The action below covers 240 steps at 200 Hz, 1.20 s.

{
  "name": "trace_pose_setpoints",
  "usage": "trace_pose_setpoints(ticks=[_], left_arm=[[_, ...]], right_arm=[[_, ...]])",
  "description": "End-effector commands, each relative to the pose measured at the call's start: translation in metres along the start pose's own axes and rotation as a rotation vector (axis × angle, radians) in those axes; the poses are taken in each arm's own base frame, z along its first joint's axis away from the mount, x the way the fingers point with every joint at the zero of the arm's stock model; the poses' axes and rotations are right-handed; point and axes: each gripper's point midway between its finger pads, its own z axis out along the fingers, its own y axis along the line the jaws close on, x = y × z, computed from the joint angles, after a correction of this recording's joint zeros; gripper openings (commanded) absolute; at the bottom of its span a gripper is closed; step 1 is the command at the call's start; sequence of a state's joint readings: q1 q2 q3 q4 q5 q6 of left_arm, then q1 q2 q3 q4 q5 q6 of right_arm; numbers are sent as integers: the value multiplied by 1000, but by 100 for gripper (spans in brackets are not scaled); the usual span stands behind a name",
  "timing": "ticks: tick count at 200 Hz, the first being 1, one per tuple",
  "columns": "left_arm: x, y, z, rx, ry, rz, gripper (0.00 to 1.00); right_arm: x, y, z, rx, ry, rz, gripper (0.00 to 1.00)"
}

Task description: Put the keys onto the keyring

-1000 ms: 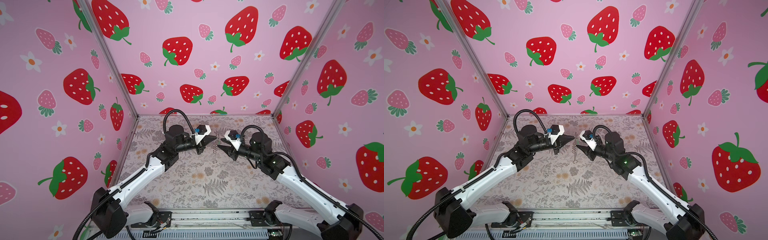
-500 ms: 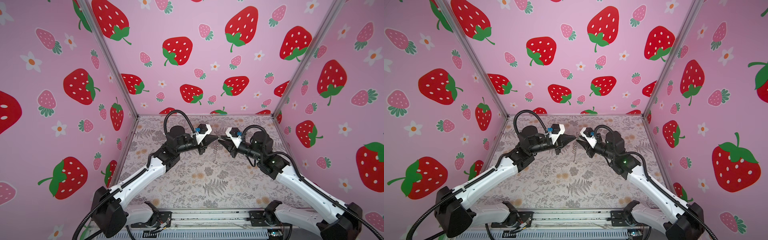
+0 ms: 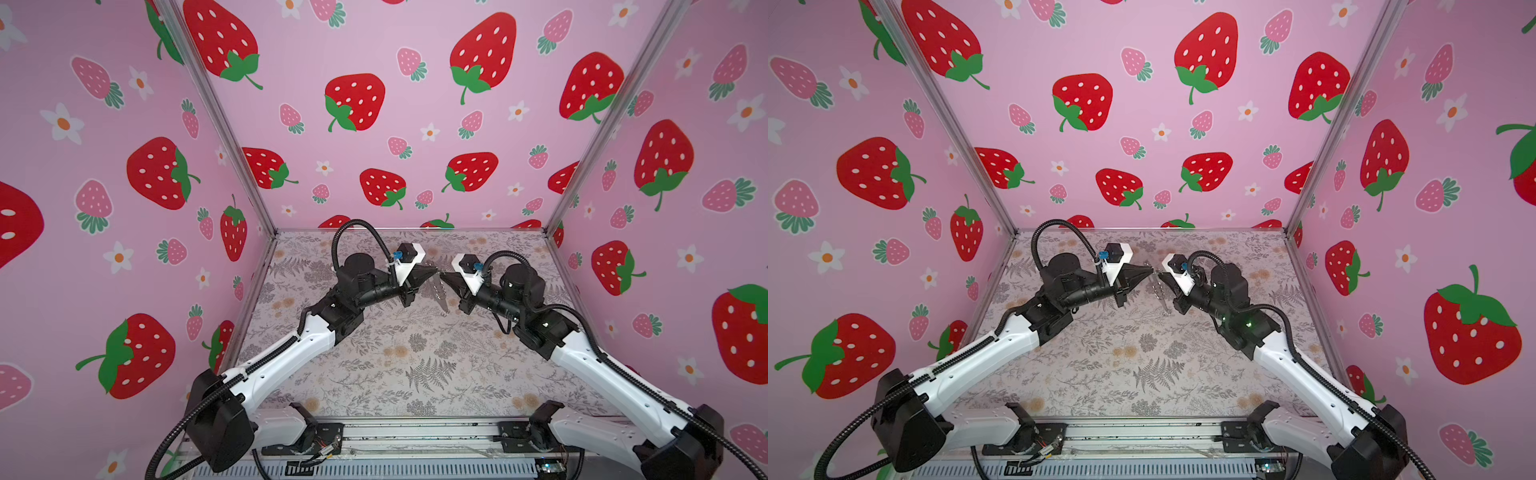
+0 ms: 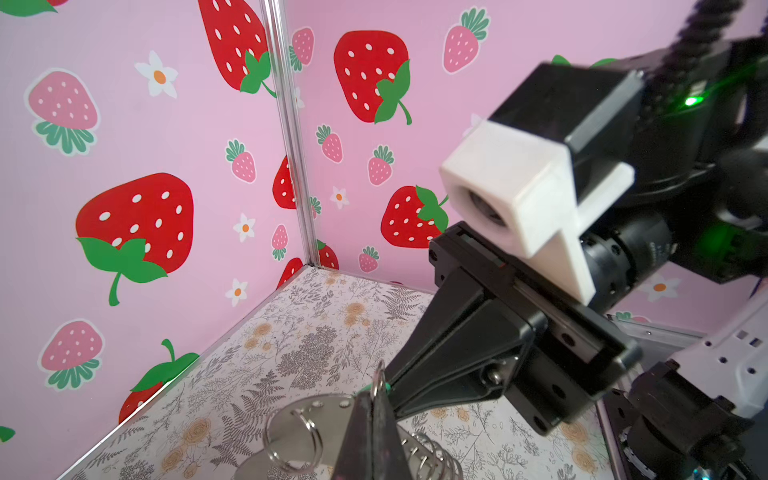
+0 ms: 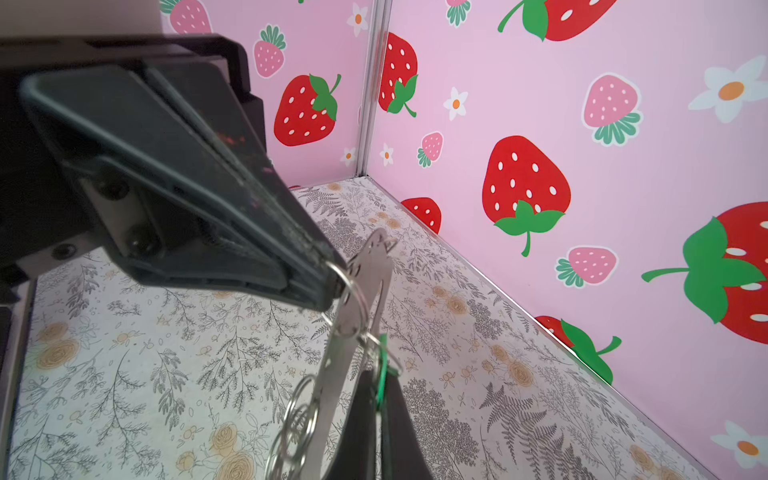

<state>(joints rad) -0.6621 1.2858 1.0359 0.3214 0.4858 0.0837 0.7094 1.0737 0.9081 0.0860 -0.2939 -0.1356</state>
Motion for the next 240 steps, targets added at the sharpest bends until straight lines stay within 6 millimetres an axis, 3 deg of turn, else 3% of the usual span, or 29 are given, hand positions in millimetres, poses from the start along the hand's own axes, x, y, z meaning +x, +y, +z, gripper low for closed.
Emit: trace_pose_setpoints(ticks=[1,48,81,108,133,150,196,231,240], left_arm=[[-30,6,0,-32,-88,22,0],[-41,9,3,-32,-148,-13,0],[-39,15,10,-74,-198,-50,0],[-37,15,15,-70,-233,-78,0],[-33,16,15,-49,-216,-72,0],[-34,17,10,-9,-219,-74,0],[-30,-6,5,155,-177,-16,0],[-28,-22,-4,229,-143,43,0],[-29,-26,-7,244,-140,57,0]], right_arm=[[9,6,-3,-3,23,-25,0],[20,12,0,51,76,-92,0],[16,-6,-5,235,83,-151,0],[12,-9,-7,259,79,-184,0],[3,-9,-22,265,75,-229,25],[2,-11,-37,281,93,-265,32],[-23,-4,-62,216,33,-284,35],[-46,23,-56,-28,-23,-243,32],[-40,26,-45,-77,8,-225,30]])
